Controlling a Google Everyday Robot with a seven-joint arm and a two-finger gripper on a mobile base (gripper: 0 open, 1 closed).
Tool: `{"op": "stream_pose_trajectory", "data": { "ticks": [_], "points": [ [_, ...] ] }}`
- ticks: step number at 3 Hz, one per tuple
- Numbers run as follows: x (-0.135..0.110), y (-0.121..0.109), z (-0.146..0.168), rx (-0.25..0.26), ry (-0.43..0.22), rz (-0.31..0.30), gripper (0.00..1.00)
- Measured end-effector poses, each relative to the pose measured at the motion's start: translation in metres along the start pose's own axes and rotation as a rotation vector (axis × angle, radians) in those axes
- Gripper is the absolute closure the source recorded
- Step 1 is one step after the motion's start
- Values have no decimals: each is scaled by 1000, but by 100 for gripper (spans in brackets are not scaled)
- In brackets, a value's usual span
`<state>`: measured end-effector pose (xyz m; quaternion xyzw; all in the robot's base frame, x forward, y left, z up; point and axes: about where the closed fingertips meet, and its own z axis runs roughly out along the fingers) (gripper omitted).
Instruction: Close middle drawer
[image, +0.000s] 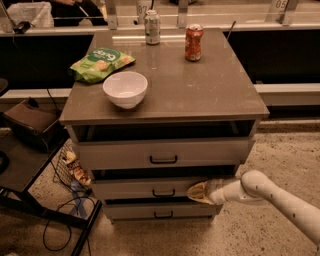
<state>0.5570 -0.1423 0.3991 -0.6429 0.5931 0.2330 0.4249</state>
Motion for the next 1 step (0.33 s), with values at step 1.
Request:
{"op": "stream_pose_trajectory", "data": {
  "ticks": [1],
  "points": [
    [0,0,0,0,0,0,100]
  ]
}}
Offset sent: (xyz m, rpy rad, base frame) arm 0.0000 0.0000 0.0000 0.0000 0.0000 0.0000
